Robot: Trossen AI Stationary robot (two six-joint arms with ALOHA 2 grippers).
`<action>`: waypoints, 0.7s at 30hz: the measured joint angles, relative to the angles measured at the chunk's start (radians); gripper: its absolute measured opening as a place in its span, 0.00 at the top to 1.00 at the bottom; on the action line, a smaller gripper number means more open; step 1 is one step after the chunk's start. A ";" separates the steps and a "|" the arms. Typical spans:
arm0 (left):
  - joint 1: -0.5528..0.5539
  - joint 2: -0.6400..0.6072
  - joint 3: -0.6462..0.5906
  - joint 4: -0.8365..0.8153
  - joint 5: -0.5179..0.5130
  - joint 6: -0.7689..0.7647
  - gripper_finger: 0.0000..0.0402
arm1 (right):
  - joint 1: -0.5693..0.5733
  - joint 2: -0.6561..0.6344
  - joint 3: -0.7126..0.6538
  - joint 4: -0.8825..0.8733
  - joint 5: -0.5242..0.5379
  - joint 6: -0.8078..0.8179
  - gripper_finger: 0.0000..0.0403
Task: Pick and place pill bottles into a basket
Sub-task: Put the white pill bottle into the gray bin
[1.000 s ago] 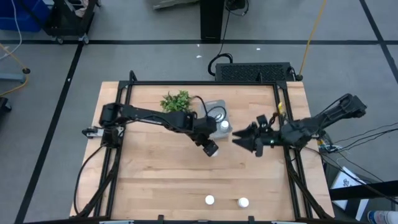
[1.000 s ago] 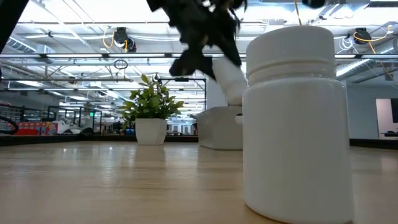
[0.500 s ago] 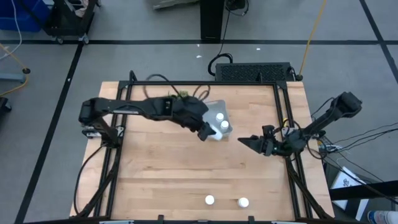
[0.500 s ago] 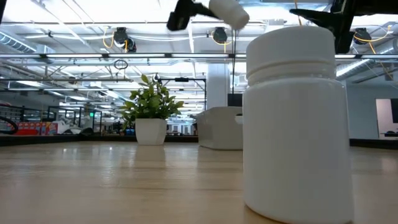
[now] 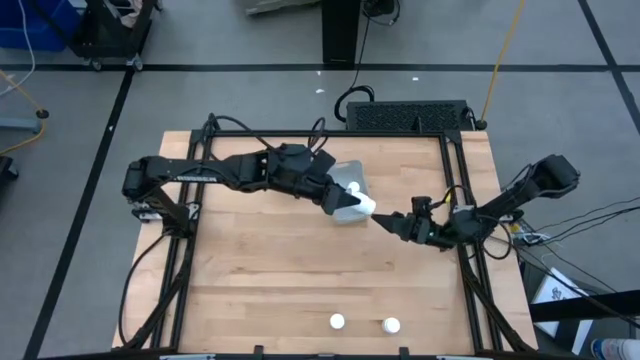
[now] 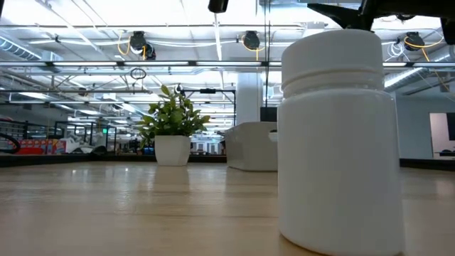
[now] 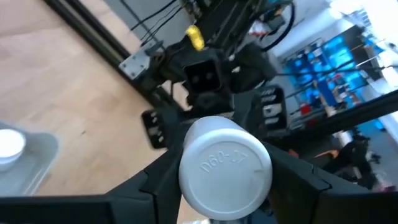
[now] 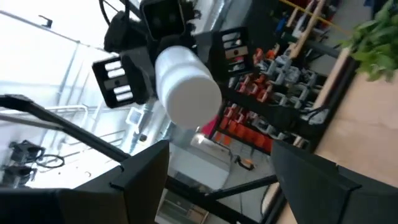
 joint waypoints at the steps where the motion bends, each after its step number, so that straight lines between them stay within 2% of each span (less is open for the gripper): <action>1: 0.000 0.000 0.000 0.015 0.003 -0.003 0.51 | -0.012 0.013 0.011 0.011 -0.014 0.002 0.32; 8: -0.006 0.001 0.000 0.035 0.003 -0.007 0.50 | -0.082 0.086 0.099 0.085 -0.127 -0.053 0.32; 15: -0.021 0.001 0.000 0.040 0.002 -0.007 0.50 | -0.110 0.107 0.119 0.100 -0.136 -0.088 0.33; 21: -0.022 0.001 0.000 0.036 0.002 -0.005 0.50 | -0.113 0.107 0.119 0.128 -0.159 -0.109 0.45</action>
